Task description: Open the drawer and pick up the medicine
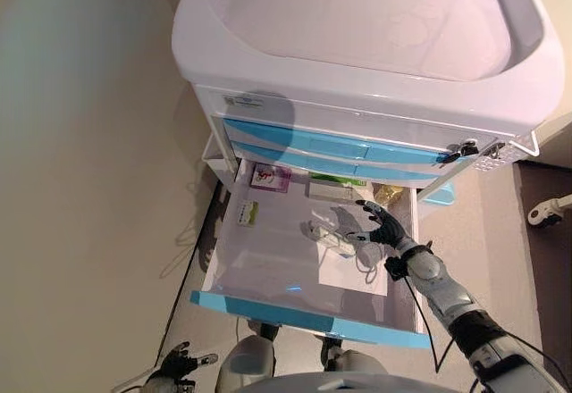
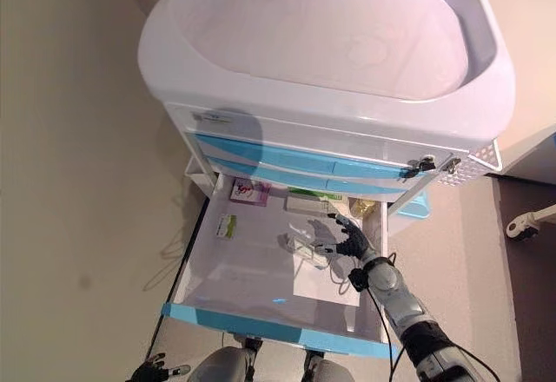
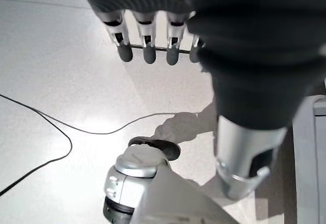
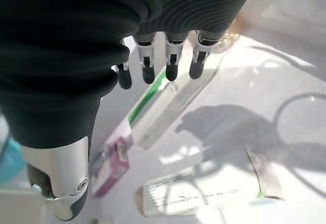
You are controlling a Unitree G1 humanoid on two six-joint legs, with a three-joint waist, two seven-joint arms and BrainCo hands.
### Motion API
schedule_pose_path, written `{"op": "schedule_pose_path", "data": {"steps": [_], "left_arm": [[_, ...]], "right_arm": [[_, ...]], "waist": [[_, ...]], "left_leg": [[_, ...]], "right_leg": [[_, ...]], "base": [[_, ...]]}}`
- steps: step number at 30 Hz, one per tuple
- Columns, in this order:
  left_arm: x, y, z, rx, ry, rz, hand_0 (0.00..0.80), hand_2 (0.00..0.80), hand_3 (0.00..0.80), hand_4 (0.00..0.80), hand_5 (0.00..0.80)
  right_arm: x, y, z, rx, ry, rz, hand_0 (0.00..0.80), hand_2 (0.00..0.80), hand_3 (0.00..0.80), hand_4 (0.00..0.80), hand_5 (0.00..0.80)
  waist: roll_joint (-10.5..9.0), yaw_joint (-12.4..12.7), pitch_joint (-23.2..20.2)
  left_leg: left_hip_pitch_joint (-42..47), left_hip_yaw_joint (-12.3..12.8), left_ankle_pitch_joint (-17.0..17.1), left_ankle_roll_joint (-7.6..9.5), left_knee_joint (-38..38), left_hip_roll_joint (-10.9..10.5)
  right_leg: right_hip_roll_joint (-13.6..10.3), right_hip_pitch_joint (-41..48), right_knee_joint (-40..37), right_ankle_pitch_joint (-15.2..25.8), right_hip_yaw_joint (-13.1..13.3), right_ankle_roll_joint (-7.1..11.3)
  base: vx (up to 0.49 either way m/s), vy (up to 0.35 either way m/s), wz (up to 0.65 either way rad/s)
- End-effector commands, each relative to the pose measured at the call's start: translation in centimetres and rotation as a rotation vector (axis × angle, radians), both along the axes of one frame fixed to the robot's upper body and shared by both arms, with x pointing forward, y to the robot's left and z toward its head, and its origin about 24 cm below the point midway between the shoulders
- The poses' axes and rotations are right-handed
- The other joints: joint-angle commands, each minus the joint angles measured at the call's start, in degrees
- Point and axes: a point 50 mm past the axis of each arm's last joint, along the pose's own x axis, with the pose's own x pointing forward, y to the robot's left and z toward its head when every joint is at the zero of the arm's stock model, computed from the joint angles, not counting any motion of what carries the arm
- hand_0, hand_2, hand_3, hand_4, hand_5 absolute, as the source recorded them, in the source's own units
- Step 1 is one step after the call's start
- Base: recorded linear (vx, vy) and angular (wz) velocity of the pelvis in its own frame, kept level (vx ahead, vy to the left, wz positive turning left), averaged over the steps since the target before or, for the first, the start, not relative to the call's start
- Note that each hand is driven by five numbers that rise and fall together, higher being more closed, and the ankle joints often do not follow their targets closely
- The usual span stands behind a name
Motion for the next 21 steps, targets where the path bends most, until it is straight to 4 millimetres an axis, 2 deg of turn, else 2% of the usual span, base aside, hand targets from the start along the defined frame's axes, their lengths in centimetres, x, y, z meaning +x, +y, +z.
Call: {"op": "schedule_pose_path", "data": {"steps": [1,8,21], "left_arm": [[0.9,0.0,0.2,0.039,-0.009,-0.029,0.0,0.0,0.0,0.0,0.0],[1.6,-0.2,0.3,0.055,-0.03,-0.041,0.0,0.0,0.0,0.0,0.0],[2.3,-0.9,0.2,0.059,-0.04,-0.048,0.0,0.0,0.0,0.0,0.0]], "right_arm": [[0.9,1.8,1.8,-0.077,-0.126,0.083,0.0,0.0,0.0,0.0,0.0],[1.8,2.9,0.9,-0.239,-0.123,0.118,0.0,0.0,0.0,0.0,0.0],[2.2,4.7,-1.2,-0.345,-0.041,0.139,0.0,0.0,0.0,0.0,0.0]], "waist": [[0.26,1.1,-1.0],[0.8,1.5,0.0],[1.58,1.9,1.3]], "left_leg": [[-4.0,-0.3,4.7,0.71,-2.1,-1.3],[-4.7,-0.6,4.9,0.82,-2.1,-1.5],[-5.8,-1.3,5.4,0.8,-2.2,-1.8]], "right_leg": [[-1.6,-2.3,9.8,-3.9,-1.5,1.82],[-1.7,-3.1,10.2,-3.7,-1.6,1.79],[-2.0,-4.3,10.6,-3.6,-1.9,1.71]], "base": [[-0.004,0.003,0.04],[-0.011,0.008,0.06],[-0.003,0.001,0.01]]}}
